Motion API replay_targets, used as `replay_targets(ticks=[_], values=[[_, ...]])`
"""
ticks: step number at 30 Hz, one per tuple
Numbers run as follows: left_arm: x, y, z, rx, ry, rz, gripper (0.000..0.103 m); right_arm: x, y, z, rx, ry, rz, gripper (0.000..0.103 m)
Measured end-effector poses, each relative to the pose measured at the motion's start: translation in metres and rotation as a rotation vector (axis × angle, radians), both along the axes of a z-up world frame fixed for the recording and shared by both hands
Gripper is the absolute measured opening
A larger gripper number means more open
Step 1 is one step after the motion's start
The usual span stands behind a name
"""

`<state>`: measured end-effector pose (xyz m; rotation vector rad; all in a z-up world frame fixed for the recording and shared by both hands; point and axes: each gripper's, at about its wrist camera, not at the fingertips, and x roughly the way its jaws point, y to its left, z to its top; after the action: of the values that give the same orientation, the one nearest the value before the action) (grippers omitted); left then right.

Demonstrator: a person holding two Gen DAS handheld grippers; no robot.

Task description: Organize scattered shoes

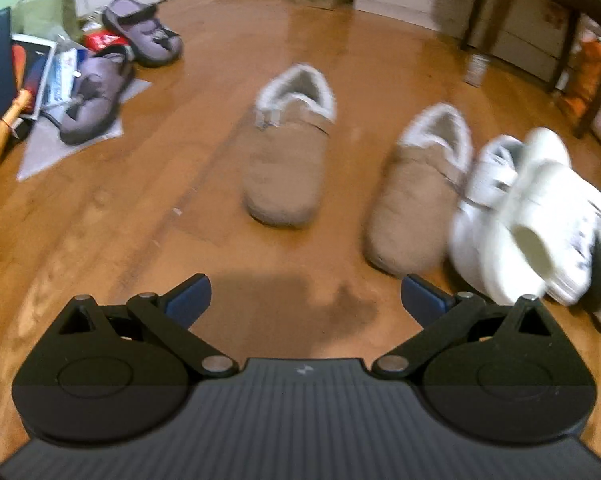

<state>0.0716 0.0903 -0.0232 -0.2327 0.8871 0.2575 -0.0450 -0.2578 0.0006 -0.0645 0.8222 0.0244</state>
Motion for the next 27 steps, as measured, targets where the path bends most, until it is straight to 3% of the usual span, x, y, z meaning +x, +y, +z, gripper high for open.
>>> replay_targets(ticks=[4,8,9,11,16,21,23,25,27], values=[[0.036,0.009,-0.001,0.099,0.016,-0.002,0.103,0.017,0.007,0.001,0.003,0.002,0.070,0.103],[0.079,-0.003,-0.009,0.390,0.082,0.005,0.103,0.036,0.019,0.000,0.058,0.037,0.122,0.103],[0.090,-0.004,-0.013,0.413,0.086,-0.005,0.103,0.038,0.023,0.000,0.074,0.039,0.134,0.103],[0.109,-0.003,-0.019,0.397,0.097,-0.010,0.103,0.043,0.028,0.001,0.094,0.043,0.150,0.103],[0.143,0.015,-0.018,0.276,0.098,-0.007,0.103,0.064,0.049,0.002,0.134,0.059,0.203,0.103],[0.186,0.016,-0.037,0.415,0.210,0.027,0.103,0.087,0.094,0.011,0.077,0.003,0.280,0.103],[0.194,0.015,-0.044,0.420,0.206,0.023,0.103,0.088,0.102,0.013,0.084,-0.004,0.305,0.103],[0.198,0.017,-0.038,0.356,0.175,0.040,0.103,0.088,0.111,0.013,0.098,-0.004,0.336,0.103],[0.199,0.027,-0.026,0.236,0.099,0.051,0.103,0.085,0.111,0.012,0.101,0.007,0.346,0.103]])
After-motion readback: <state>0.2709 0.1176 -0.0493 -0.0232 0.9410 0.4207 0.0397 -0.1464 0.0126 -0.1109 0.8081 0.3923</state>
